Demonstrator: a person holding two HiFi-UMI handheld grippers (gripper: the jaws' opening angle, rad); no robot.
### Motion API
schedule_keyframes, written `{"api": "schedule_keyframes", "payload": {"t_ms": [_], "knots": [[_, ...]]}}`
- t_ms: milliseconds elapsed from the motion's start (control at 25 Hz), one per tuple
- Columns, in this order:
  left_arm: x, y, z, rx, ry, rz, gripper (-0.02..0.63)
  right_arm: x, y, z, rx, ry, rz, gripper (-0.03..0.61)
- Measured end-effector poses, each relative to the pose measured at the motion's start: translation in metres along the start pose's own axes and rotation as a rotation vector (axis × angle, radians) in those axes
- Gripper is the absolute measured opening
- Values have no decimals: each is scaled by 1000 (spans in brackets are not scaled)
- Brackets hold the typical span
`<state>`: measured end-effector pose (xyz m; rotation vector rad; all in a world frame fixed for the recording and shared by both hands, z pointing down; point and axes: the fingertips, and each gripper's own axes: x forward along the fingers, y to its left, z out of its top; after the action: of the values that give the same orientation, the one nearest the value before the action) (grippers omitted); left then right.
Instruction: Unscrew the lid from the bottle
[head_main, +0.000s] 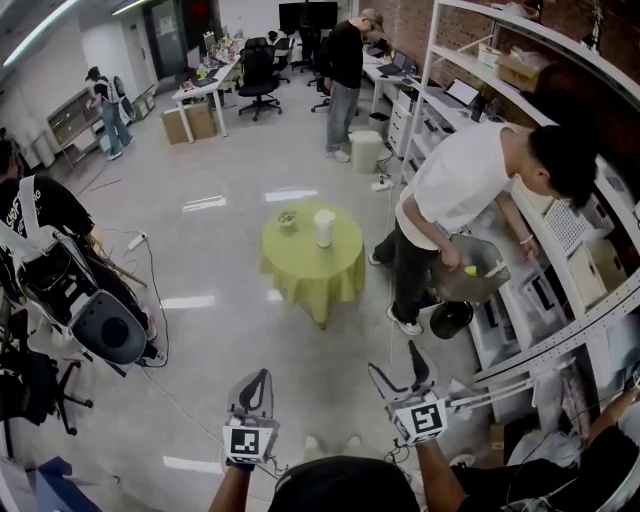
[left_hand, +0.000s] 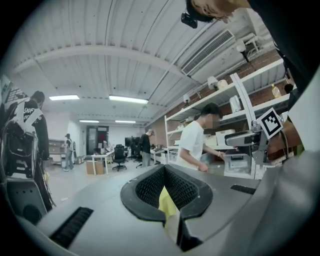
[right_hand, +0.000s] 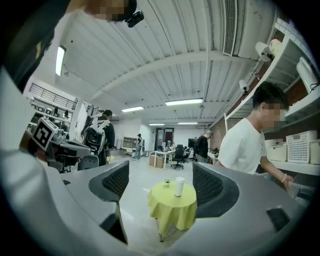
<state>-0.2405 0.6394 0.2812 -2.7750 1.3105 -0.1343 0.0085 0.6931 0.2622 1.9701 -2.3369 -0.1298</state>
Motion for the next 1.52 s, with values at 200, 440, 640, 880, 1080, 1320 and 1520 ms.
{"api": "schedule_keyframes", "payload": {"t_ms": [200, 440, 640, 880, 1080, 1320, 1520], "knots": [[1, -7, 0, -86, 7, -81, 18, 3, 22, 20, -131, -33, 35, 413], [-1, 7, -10, -115, 12, -84, 18, 14, 36, 19, -151, -7, 36, 413], [-9, 22, -22, -82, 29, -80, 18, 19, 45, 4, -210, 82, 23, 397], [-20, 47, -37, -67, 70, -100, 18, 28, 60, 2, -176, 101, 11, 388], [-20, 57, -50, -71, 100, -101, 18, 34, 56, -13, -154, 195, -12, 357], [23, 58, -36, -71, 40, -78, 18, 67, 35, -20, -109, 193, -23, 353], [90, 63, -30, -65, 37, -71, 18, 114, 0, -35, -29, 211, -24, 351]]}}
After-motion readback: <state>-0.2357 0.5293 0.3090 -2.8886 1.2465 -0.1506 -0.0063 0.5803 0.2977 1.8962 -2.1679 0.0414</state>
